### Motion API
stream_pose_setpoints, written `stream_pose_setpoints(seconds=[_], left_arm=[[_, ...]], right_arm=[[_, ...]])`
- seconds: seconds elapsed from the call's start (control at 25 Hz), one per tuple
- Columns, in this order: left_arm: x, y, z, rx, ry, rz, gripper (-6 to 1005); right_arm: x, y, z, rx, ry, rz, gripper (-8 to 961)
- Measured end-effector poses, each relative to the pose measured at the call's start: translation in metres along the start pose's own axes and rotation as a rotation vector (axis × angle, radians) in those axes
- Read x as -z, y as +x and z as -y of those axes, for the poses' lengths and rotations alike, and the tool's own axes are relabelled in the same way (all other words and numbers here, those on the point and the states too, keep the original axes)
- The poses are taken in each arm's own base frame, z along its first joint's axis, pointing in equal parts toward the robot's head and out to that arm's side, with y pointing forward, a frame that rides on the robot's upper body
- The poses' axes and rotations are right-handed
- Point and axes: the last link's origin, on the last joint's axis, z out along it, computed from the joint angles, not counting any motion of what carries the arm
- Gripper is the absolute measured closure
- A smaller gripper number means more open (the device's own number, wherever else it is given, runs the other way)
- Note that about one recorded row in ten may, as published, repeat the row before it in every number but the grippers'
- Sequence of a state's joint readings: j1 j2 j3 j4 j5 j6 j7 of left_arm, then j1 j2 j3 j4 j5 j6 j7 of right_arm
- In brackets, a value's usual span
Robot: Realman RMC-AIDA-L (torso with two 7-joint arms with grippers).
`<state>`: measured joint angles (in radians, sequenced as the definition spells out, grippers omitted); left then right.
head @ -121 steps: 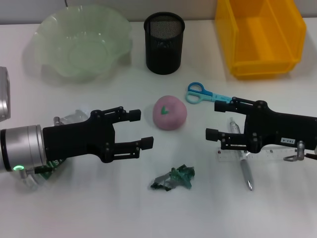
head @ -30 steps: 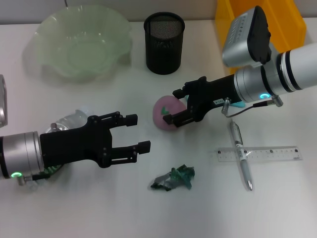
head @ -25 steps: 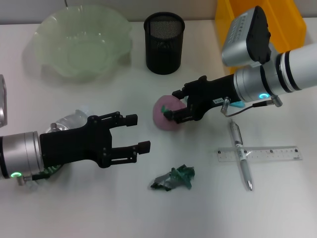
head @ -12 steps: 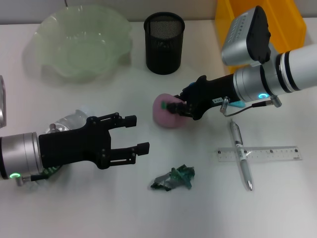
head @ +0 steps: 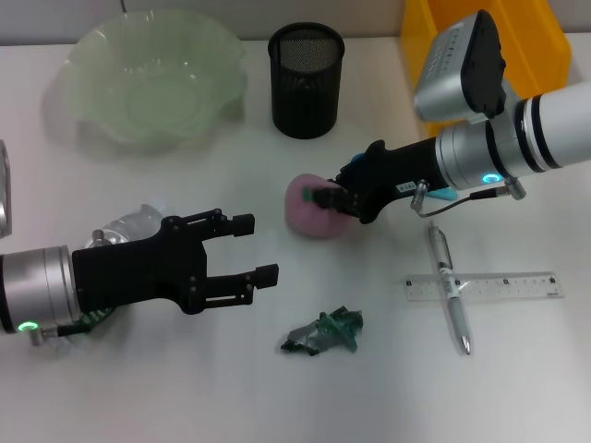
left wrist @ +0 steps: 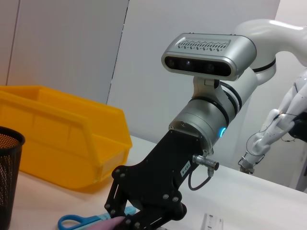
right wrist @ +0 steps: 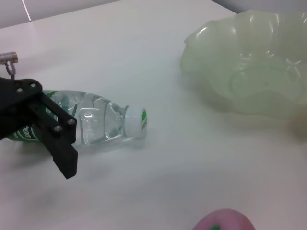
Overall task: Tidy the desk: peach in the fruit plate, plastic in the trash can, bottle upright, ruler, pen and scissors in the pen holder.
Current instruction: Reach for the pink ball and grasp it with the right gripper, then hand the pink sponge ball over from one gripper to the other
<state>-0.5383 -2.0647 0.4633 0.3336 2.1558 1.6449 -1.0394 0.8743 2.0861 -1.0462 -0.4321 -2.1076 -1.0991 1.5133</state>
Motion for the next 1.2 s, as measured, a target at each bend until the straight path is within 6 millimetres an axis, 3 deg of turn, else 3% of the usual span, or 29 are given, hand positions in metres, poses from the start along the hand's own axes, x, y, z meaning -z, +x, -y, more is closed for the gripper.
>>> stream_pose_setpoints(seconds=[0.56,0.84,0.88,1.12,1.2], left_arm=[[-0.001,0.000,0.001,0.004,0.008,-0.005,221],[-0.004,0.009,0.005,-0.001,0.036,-0.065,222],[-0.004,0.013,0.007,-0.004,0.052,-0.096,222],[-0.012,0.024,0.012,-0.014,0.070,-0.162,223],[-0.020,0.028,0.013,-0.016,0.066,-0.177,223]], right_arm=[[0.008,-0.002,0.003,-0.030,0.017,0.061,922],[0.046,0.003,0.001,-0.089,0.044,0.268,924],[0.059,0.010,-0.004,-0.095,0.053,0.349,924],[0.086,0.028,-0.020,-0.071,0.071,0.559,924],[0.101,0.047,-0.032,-0.043,0.087,0.660,924]])
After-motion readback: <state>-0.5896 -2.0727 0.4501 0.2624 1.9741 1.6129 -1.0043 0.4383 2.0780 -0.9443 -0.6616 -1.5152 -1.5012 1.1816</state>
